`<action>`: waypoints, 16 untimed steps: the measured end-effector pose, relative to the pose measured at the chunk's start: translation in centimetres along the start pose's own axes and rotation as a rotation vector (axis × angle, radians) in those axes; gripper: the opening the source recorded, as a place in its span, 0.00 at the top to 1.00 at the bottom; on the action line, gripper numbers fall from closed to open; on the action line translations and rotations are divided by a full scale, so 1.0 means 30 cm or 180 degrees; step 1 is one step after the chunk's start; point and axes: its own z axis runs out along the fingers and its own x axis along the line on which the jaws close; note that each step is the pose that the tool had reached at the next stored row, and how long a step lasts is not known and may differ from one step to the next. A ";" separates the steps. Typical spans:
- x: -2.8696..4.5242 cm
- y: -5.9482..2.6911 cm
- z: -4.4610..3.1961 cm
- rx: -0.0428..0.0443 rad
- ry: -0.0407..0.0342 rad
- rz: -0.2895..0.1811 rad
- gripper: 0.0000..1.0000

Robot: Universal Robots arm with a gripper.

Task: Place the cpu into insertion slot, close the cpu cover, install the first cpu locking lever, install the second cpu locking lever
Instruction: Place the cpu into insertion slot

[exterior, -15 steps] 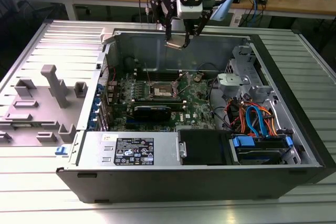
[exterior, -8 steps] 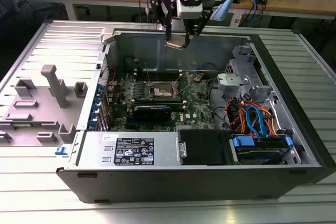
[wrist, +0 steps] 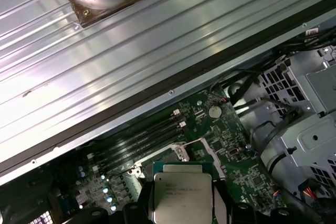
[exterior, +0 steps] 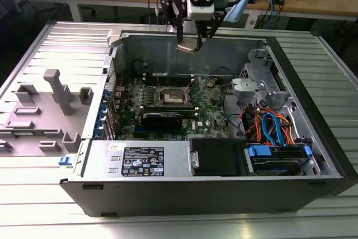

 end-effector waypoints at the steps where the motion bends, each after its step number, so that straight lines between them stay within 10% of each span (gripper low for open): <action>1: 0.000 0.000 0.000 -0.0001 -0.0002 0.0025 0.45; 16: 0.000 0.000 0.001 -0.0003 -0.0013 0.0144 0.45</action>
